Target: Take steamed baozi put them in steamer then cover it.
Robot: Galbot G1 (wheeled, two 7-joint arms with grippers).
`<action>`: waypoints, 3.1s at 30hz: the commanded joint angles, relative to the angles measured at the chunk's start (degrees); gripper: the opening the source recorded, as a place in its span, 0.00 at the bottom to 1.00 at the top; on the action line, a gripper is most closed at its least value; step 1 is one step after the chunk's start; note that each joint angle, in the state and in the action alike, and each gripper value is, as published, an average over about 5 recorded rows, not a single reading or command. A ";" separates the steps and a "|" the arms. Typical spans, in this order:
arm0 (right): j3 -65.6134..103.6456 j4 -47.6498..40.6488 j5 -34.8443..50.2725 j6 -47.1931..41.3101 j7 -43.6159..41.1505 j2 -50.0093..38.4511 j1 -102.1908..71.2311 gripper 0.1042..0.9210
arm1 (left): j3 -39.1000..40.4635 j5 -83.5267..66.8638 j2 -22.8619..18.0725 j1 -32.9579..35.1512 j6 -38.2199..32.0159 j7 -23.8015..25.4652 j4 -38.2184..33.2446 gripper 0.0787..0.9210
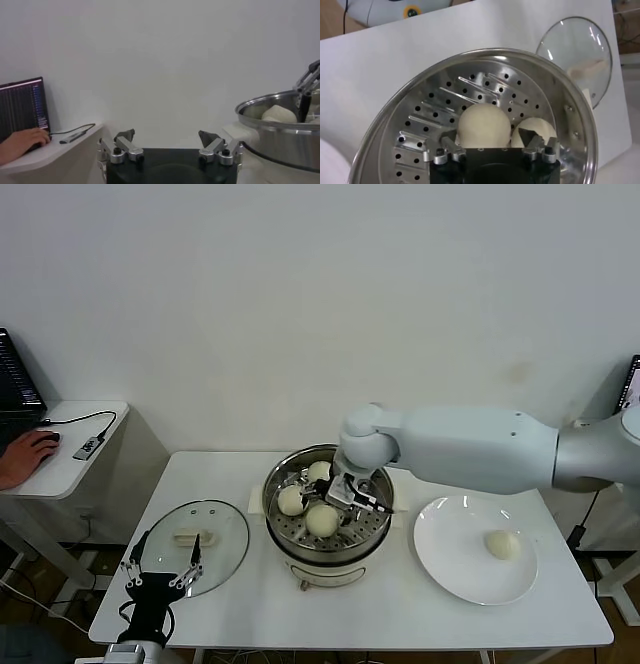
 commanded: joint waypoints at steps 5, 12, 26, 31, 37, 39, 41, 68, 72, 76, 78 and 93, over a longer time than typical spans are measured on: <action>1.54 5.44 7.92 -9.86 -4.71 -8.71 6.78 0.88 | -0.03 -0.19 0.36 -0.30 0.07 0.04 -0.19 0.88; 4.47 8.93 12.77 -31.54 -6.35 -19.90 10.62 0.88 | 0.09 -0.60 0.82 -0.52 -0.04 0.06 -0.41 0.88; 15.27 11.95 5.13 -29.96 -8.11 -42.79 -7.24 0.88 | 1.06 -0.43 1.23 -0.88 -0.07 0.10 -0.59 0.88; 35.26 8.97 -1.08 -26.83 -8.96 -47.89 -30.51 0.88 | 1.08 -0.12 1.32 -0.68 0.03 0.11 -0.57 0.88; 54.94 4.45 -7.87 -24.47 -8.96 -49.60 -53.29 0.88 | 1.14 0.31 1.28 -0.50 0.09 0.11 -0.16 0.88; 58.81 2.67 -9.99 -23.92 -8.61 -49.05 -58.05 0.88 | 1.21 0.53 1.17 -0.49 0.15 0.11 -0.10 0.88; 60.68 0.54 -11.85 -23.46 -8.07 -47.87 -60.60 0.88 | 1.28 0.75 1.05 -0.44 0.21 0.13 -0.16 0.88; 57.40 -17.95 -17.92 -19.22 -2.89 -28.91 -54.79 0.88 | 0.42 1.37 0.76 0.41 0.26 0.11 -0.11 0.88; 56.60 -18.27 -17.88 -19.52 -3.19 -28.00 -53.77 0.84 | 0.35 1.35 0.82 0.36 0.23 0.11 0.05 0.88; 56.11 -18.15 -17.96 -19.88 -3.69 -27.99 -53.32 0.76 | 0.31 1.27 0.80 0.26 0.23 0.10 0.12 0.88; 55.99 -18.09 -18.07 -20.06 -4.03 -28.21 -53.20 0.71 | 0.30 1.24 0.77 0.18 0.23 0.10 0.20 0.88; 53.96 -10.38 -12.49 -23.22 -6.48 -35.52 -50.30 0.58 | 0.28 1.14 0.80 0.02 0.23 0.08 0.31 0.88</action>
